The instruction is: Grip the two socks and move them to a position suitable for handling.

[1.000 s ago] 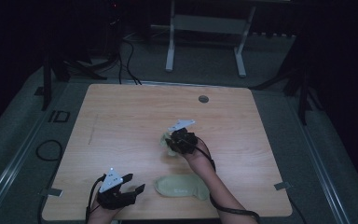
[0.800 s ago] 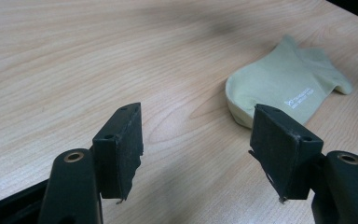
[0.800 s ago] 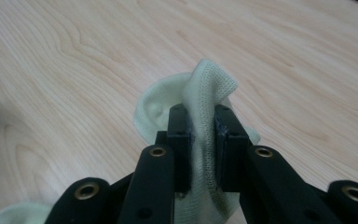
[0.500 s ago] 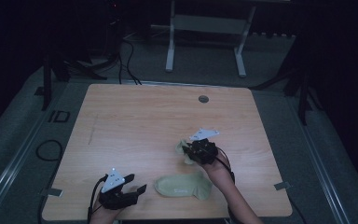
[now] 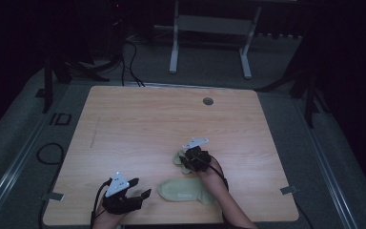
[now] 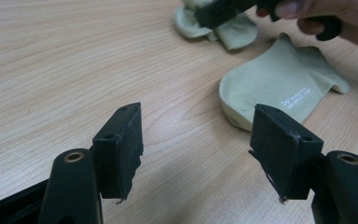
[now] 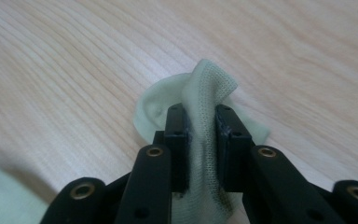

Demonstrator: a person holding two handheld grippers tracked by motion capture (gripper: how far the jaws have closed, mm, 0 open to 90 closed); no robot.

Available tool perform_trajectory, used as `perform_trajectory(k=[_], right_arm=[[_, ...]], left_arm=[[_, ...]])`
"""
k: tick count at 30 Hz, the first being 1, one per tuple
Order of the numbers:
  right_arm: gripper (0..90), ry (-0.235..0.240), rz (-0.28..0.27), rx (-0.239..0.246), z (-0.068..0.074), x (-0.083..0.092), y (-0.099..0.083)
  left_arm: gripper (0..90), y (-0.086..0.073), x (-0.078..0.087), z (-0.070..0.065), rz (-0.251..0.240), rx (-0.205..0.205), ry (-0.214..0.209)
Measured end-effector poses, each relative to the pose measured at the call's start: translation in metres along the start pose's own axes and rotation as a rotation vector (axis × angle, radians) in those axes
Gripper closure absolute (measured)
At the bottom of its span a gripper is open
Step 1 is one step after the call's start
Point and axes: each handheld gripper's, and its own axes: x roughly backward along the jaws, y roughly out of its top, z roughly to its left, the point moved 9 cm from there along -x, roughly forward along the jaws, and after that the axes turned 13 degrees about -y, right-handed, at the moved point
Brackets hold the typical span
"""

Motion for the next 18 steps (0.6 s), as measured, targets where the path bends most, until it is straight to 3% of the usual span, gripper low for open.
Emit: perform_trajectory(k=[3,6,11,15,18], right_arm=[[73.8,-0.021,-0.015,-0.003,0.003,-0.003,0.002],[60.1,0.005,0.005,0.006,0.006,0.0,0.004],[53.8,0.041,-0.036,-0.036,-0.009,0.024,0.018],[59.9,0.034,-0.083,-0.071,-0.028,0.044,0.032],[67.8,0.043,-0.078,-0.068,-0.032,0.047,0.033]], left_arm=[[34.6,0.0,-0.002,0.001,0.005,-0.003,0.001],[34.6,0.004,-0.003,0.002,0.001,0.002,-0.003],[34.6,0.017,-0.006,0.006,-0.019,0.018,-0.011],[34.6,0.03,-0.014,0.008,-0.001,0.006,-0.02],[34.6,0.043,-0.026,0.011,0.023,-0.017,-0.017]])
